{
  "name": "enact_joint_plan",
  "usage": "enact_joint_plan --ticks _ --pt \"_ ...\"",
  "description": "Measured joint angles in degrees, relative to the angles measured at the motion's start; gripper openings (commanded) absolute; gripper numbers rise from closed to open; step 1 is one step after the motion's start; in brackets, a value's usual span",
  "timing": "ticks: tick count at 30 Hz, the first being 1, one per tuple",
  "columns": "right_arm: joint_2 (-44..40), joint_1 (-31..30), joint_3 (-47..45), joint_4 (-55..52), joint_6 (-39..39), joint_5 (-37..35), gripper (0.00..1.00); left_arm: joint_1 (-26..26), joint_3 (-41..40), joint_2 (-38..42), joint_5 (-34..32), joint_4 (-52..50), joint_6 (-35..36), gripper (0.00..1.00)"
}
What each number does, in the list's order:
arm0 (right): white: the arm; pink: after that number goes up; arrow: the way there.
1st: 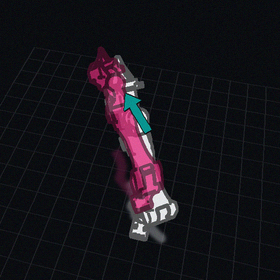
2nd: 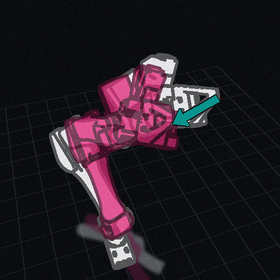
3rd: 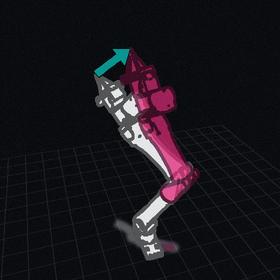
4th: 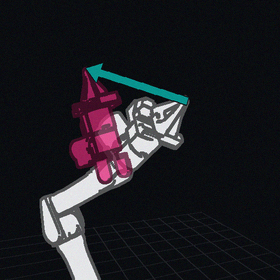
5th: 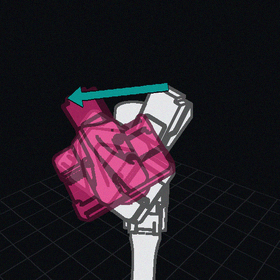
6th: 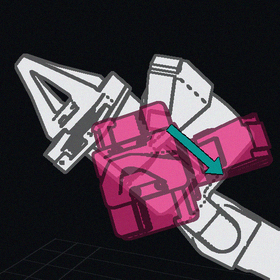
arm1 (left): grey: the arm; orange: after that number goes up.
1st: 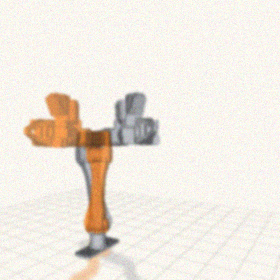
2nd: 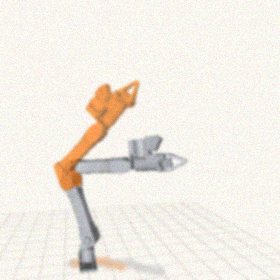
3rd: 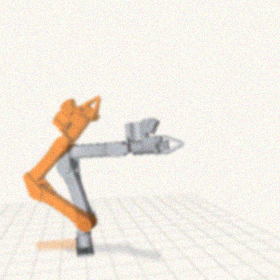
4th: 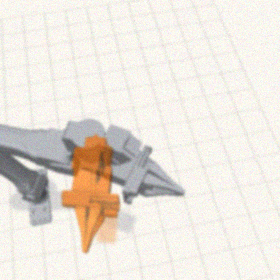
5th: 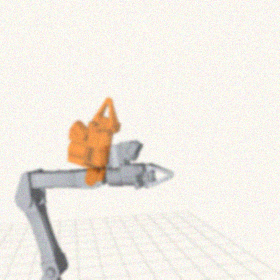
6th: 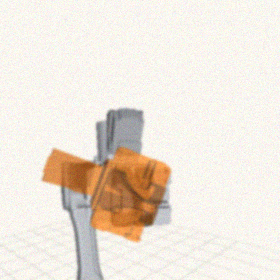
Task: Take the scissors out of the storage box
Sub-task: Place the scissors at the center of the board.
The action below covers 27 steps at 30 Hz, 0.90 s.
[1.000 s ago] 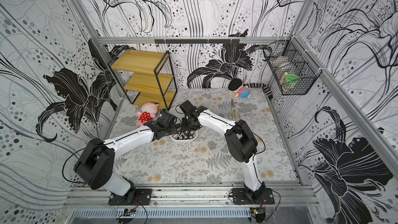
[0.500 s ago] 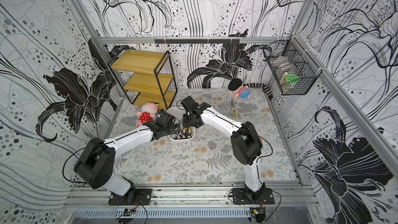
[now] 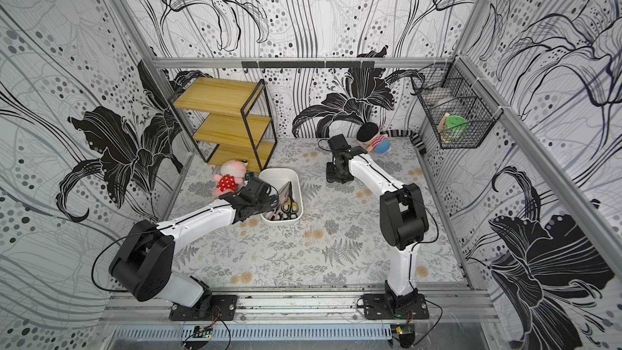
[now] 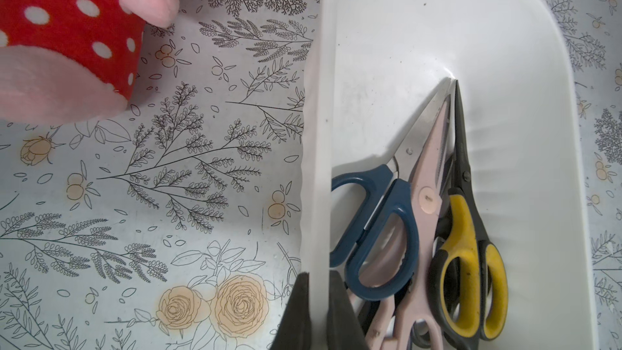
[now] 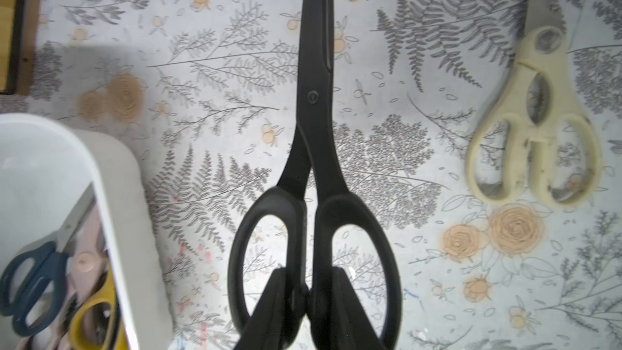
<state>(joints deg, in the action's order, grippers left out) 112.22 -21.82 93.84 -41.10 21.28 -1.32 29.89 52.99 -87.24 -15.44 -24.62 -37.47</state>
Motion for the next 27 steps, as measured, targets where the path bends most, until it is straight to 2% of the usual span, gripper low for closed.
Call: enact_joint_plan --ticks 7,13,21,27 --pt "6.6 4.7 2.0 0.8 -4.1 0.2 0.0 0.0 -0.2 0.4 0.0 0.7 0.3 0.0" --pt "11.6 6.3 4.8 1.7 -6.8 1.3 0.0 0.0 -1.2 0.8 0.2 1.6 0.2 0.0" --pt "12.4 6.2 3.6 5.4 -7.2 3.7 0.0 0.0 -4.5 2.8 0.2 4.5 0.2 0.0" --pt "13.3 6.2 3.2 6.3 -7.2 3.2 0.0 0.0 -11.2 7.2 0.0 10.2 0.7 0.0"
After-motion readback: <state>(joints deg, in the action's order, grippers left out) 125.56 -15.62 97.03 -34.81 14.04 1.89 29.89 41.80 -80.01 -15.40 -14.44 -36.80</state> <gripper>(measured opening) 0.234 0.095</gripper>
